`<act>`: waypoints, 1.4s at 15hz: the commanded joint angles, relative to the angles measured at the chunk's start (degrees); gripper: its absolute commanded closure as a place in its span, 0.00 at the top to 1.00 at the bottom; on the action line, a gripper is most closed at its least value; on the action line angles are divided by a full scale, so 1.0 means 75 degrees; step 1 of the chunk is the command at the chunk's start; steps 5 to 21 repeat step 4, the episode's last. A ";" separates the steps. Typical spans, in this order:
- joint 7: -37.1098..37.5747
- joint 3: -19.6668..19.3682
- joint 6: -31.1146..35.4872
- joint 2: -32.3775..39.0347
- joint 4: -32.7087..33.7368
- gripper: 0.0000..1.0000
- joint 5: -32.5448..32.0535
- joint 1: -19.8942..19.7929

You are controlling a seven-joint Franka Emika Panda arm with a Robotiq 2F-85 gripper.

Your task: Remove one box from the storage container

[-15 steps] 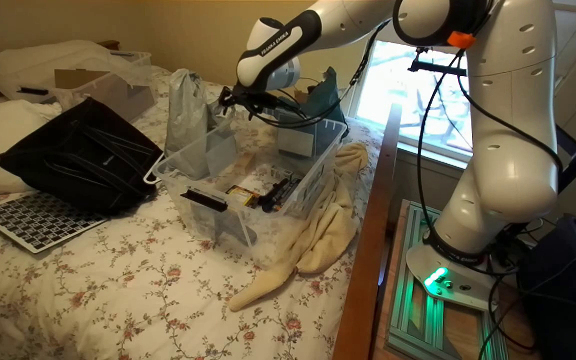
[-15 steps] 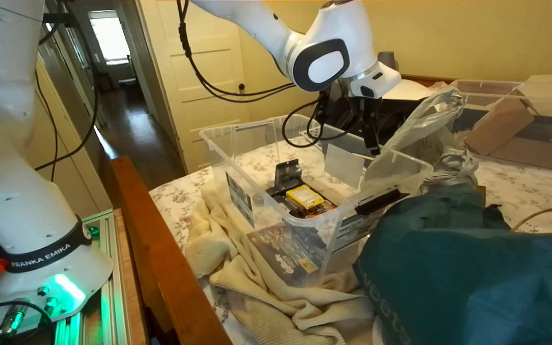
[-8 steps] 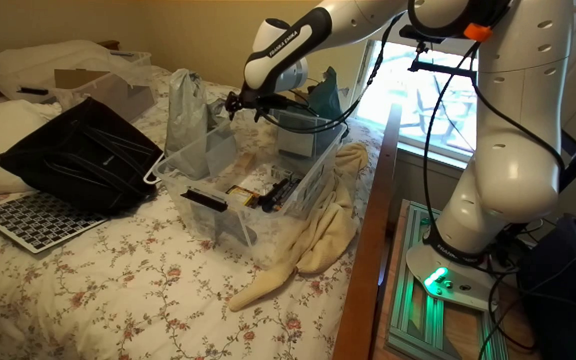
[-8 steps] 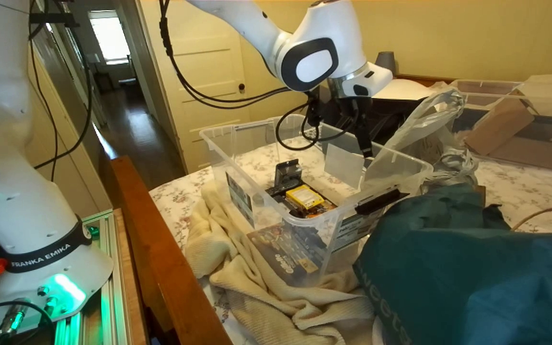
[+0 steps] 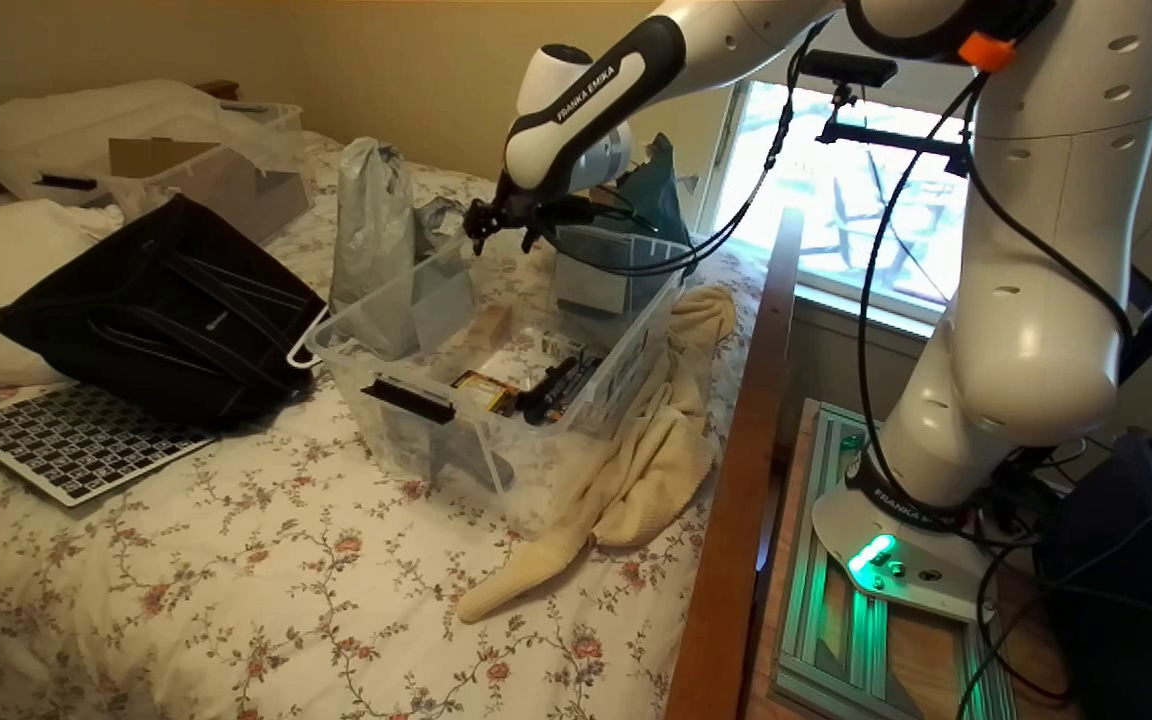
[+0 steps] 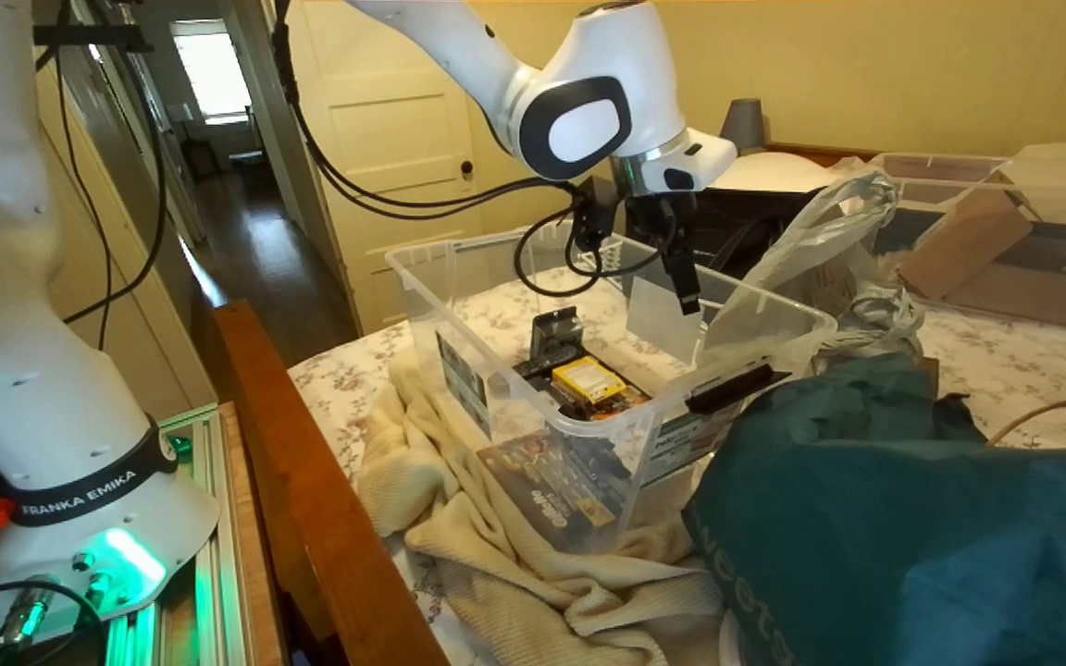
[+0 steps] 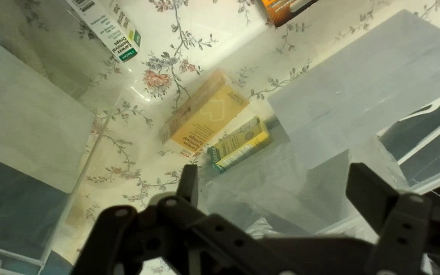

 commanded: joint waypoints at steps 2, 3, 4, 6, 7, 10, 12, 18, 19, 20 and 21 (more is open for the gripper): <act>-0.0111 -0.0044 -0.0178 -0.0431 -0.0535 1.00 -0.0349 0.0076; -0.0066 0.0024 -0.0051 -0.0111 -0.0195 1.00 -0.0162 -0.0027; -0.0075 0.0024 -0.0066 -0.0139 -0.0251 1.00 -0.0195 -0.0023; -0.0075 0.0024 -0.0066 -0.0139 -0.0251 1.00 -0.0195 -0.0023; -0.0075 0.0024 -0.0066 -0.0139 -0.0251 1.00 -0.0195 -0.0023; -0.0075 0.0024 -0.0066 -0.0139 -0.0251 1.00 -0.0195 -0.0023; -0.0075 0.0024 -0.0066 -0.0139 -0.0251 1.00 -0.0195 -0.0023; -0.0075 0.0024 -0.0066 -0.0139 -0.0251 1.00 -0.0195 -0.0023; -0.0075 0.0024 -0.0066 -0.0139 -0.0251 1.00 -0.0195 -0.0023; -0.0075 0.0024 -0.0066 -0.0139 -0.0251 1.00 -0.0195 -0.0023; -0.0075 0.0024 -0.0066 -0.0139 -0.0251 1.00 -0.0195 -0.0023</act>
